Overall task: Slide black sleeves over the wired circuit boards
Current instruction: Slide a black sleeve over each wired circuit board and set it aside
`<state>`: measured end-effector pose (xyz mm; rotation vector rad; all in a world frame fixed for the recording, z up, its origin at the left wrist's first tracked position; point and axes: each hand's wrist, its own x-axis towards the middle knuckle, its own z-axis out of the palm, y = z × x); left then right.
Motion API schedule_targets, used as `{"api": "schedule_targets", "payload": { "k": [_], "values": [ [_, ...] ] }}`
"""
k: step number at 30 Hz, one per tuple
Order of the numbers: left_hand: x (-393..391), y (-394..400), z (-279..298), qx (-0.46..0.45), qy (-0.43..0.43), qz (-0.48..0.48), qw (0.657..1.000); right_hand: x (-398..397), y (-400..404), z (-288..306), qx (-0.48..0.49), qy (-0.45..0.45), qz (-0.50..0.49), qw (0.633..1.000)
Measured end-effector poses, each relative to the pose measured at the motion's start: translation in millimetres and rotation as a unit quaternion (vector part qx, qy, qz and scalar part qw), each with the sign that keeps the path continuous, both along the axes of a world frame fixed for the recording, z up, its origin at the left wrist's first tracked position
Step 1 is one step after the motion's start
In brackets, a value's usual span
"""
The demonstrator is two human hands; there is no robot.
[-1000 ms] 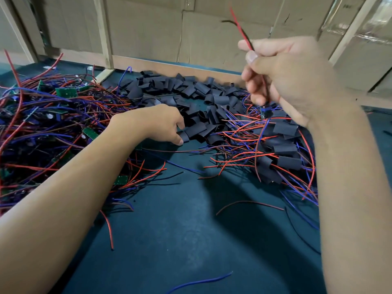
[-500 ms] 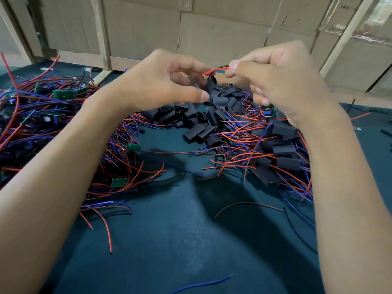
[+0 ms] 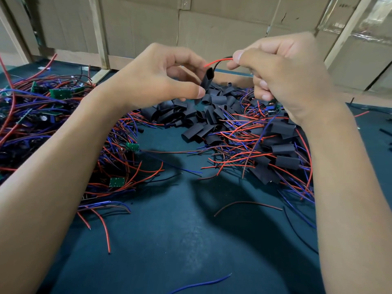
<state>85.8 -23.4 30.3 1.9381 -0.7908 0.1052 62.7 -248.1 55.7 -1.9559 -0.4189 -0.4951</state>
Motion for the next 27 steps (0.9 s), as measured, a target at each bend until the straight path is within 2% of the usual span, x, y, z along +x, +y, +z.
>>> {"api": "schedule_targets", "payload": {
  "k": [5, 10, 13, 21, 24, 27],
  "values": [
    [1, 0, 0, 0.002, 0.013, -0.004, 1.000, -2, -2, 6, 0.065, 0.040, 0.056, 0.995],
    [0, 1, 0, -0.002, -0.006, -0.020, 1.000, -2, -5, 3, 0.030, 0.097, 0.071, 0.992],
    [-1, 2, 1, -0.004, -0.007, -0.034, 0.999, -1, -6, 1, 0.010, 0.100, 0.057, 0.993],
    [-1, 3, 1, -0.001, 0.003, -0.055, 0.998, -1, -9, 3, -0.016, 0.049, 0.024, 0.998],
    [0, 3, 1, 0.013, 0.007, -0.048, 0.999, -3, -10, 1, -0.066, -0.011, 0.003, 0.998],
    [0, 0, 0, 0.017, 0.011, -0.028, 0.999, -3, -7, -3, -0.157, -0.077, -0.015, 0.985]
  ]
}}
